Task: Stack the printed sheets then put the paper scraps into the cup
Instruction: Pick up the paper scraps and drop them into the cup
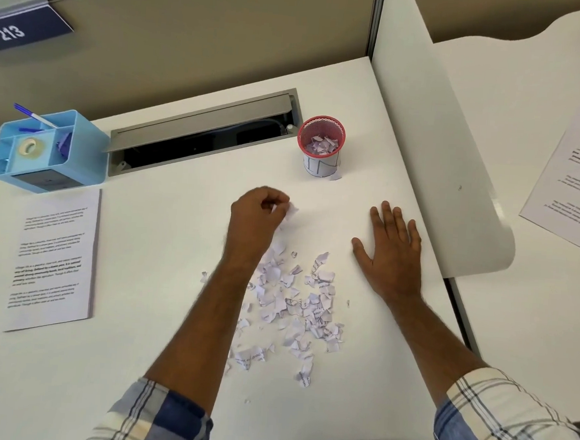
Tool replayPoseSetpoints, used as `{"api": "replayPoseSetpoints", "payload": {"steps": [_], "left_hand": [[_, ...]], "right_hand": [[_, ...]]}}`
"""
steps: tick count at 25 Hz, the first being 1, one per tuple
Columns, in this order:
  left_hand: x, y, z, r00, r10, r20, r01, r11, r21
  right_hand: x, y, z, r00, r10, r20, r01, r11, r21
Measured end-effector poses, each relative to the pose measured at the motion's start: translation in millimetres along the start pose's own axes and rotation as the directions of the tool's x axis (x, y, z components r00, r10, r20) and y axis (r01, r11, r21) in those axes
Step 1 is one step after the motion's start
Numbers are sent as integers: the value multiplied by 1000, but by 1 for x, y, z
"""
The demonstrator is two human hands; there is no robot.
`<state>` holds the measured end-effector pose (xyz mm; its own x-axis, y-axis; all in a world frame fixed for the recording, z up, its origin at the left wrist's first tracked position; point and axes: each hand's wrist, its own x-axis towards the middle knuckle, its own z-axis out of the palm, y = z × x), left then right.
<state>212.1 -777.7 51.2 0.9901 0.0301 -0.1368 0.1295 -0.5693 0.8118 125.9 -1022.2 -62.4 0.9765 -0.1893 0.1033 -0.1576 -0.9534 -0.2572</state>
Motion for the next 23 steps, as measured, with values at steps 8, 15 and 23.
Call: {"api": "replayPoseSetpoints", "payload": {"steps": [8,15,23], "left_hand": [[77,66,30,987,156,-37,-155,988,17],[108,71,46,997,78,5,-78,996,46],[88,66,48,992,77,-99,-92,982,-162]], "right_hand": [[-1,1,0,1000,-4,-22,4,1000,11],[0,0,0,1000,0,-2,0,1000,11],[1,1,1,1000,2,-3,-2,1000,16]]}}
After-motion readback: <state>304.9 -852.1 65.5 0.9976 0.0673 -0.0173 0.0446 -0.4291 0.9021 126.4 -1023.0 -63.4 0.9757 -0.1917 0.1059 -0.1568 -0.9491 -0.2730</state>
